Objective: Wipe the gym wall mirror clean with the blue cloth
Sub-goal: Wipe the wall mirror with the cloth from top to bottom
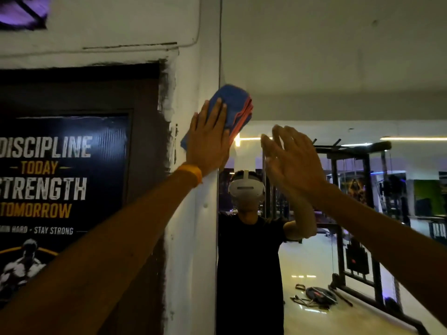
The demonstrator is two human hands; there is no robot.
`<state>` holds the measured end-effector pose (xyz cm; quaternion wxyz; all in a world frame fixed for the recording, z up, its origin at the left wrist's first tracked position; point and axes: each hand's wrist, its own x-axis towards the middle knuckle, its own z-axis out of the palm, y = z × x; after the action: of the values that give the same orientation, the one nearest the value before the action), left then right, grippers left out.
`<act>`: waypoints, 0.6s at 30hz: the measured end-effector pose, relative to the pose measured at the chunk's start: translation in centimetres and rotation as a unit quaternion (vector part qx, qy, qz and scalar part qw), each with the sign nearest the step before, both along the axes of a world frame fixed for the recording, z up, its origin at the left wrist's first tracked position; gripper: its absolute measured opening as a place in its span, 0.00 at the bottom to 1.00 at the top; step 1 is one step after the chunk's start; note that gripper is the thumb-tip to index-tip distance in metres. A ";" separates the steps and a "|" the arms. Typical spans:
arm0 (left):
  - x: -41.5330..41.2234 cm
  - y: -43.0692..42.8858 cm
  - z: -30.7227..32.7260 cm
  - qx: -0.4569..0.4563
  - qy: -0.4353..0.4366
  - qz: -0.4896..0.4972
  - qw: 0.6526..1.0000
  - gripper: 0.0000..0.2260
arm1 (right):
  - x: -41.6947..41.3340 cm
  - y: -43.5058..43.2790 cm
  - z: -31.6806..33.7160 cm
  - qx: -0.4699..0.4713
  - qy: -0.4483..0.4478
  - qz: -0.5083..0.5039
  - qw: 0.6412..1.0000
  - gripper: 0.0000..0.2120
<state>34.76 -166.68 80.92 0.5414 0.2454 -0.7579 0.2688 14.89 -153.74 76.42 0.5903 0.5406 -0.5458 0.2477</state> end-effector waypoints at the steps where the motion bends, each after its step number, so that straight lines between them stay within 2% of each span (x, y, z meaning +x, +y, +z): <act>1: -0.2 0.0 2.3 0.005 0.008 0.014 1.000 0.32 | -0.1 -0.1 1.1 -0.010 0.000 0.005 1.000 0.25; 4: -0.7 -0.2 4.3 -0.013 0.036 0.022 0.999 0.31 | -0.2 -0.9 3.7 -0.047 0.002 0.022 0.999 0.23; 9: -0.5 -1.4 -3.6 -0.045 0.021 -0.025 0.998 0.30 | -0.2 -2.6 2.9 -0.034 -0.011 0.005 0.999 0.25; 15: -0.6 -1.3 9.8 -0.036 0.041 -0.002 0.999 0.29 | 0.4 -1.7 8.6 -0.047 0.002 0.052 0.998 0.26; 18: -1.3 -1.3 10.6 -0.035 0.064 0.006 0.997 0.29 | 0.6 -1.7 11.7 -0.044 -0.033 0.068 0.996 0.26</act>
<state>33.46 -167.95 91.51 0.5956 0.2476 -0.7103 0.2819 15.47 -155.43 88.13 0.5764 0.5419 -0.5157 0.3289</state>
